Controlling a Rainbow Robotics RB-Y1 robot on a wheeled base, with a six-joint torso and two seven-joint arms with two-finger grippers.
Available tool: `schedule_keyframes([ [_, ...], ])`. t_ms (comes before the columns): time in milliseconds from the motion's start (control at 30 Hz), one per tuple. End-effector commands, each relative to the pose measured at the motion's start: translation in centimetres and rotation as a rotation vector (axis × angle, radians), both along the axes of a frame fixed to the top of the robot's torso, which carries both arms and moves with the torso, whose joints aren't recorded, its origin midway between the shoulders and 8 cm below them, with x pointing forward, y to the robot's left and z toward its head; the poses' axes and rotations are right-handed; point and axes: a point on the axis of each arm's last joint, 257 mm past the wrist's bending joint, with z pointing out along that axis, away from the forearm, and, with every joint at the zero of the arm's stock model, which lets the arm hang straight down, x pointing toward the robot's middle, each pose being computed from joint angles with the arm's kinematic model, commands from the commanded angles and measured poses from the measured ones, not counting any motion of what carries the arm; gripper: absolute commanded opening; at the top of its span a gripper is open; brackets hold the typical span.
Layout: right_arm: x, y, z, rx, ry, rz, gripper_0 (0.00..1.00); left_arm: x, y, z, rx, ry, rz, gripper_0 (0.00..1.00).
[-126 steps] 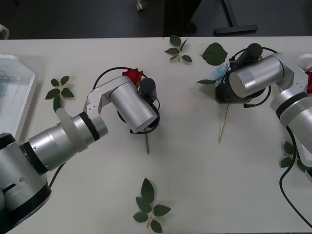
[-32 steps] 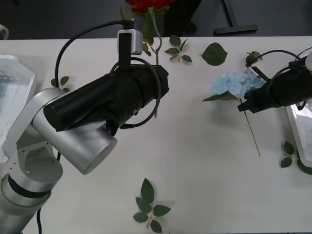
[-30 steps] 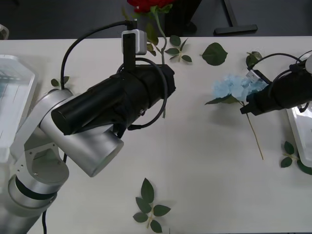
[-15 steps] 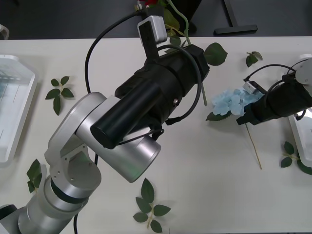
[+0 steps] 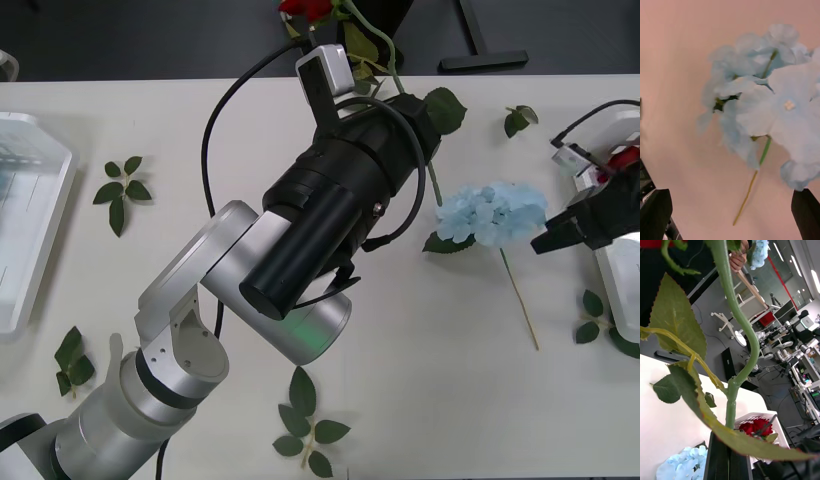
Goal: Place the red flowers into the right box and the blue flowers into the left box. If a person shows an open palm, hand one flower to the person first, then continue sorting.
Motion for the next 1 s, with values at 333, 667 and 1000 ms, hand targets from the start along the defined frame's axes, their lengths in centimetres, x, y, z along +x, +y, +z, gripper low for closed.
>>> schedule_keyframes([
  [333,-2.9,8.5,11.6,0.416,-0.183,0.295,0.92,-1.2,-1.7,3.4,-0.02,-0.084,-0.027,0.0],
  [667,-2.4,15.7,13.5,0.559,-0.228,0.344,0.93,-1.1,-1.4,3.6,-0.008,-0.101,-0.011,0.0],
  [1000,-1.7,20.4,13.5,0.586,-0.253,0.343,0.71,-1.0,-1.2,3.6,-0.007,-0.101,-0.006,0.0],
])
